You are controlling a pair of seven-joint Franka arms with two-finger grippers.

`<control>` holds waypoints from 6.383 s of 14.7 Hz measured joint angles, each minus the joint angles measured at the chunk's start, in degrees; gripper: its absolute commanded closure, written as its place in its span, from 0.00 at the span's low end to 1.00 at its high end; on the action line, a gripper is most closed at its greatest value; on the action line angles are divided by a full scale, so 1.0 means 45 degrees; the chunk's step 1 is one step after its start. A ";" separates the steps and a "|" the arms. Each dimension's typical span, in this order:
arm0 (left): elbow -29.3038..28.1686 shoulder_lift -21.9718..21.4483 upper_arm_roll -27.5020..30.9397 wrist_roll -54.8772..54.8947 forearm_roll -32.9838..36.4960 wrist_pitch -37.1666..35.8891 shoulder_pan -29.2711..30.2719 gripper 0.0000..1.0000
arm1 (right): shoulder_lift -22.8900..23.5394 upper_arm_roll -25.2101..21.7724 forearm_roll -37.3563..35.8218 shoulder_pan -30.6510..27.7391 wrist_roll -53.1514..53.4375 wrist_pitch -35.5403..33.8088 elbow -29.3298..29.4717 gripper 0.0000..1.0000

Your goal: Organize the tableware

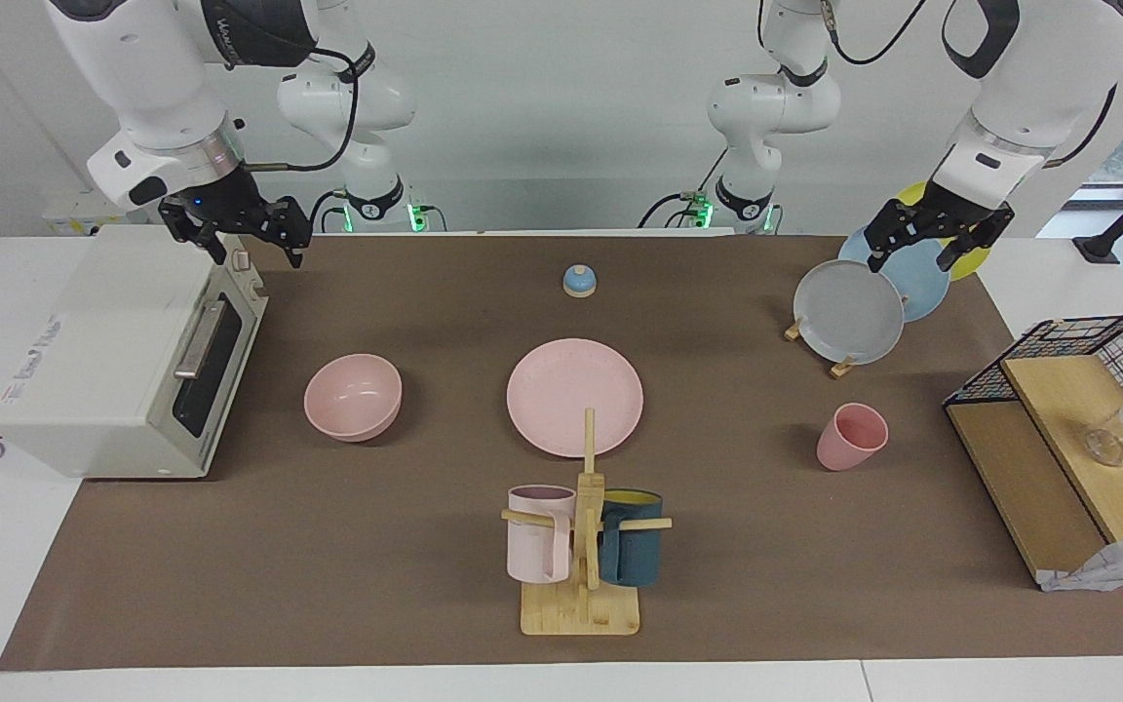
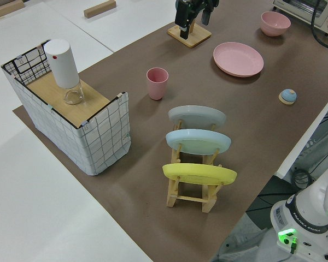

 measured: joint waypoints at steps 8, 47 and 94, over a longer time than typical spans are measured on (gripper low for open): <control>0.0000 0.0000 0.0000 -0.0001 0.0000 0.0005 0.0000 0.00 | -0.0038 0.0130 0.0878 0.0413 -0.0953 0.1414 -0.0576 0.00; -0.0291 0.1213 -0.0179 -0.1749 -0.0092 0.2105 0.0065 0.00 | 0.3248 0.0234 -0.0294 0.6202 0.3354 0.4565 -0.0577 1.00; 0.5003 0.5249 -0.0420 -0.8762 -0.0674 -0.0283 -0.5186 1.00 | 0.0232 -0.1132 -0.0554 0.1647 -0.0646 -0.1728 0.1383 0.00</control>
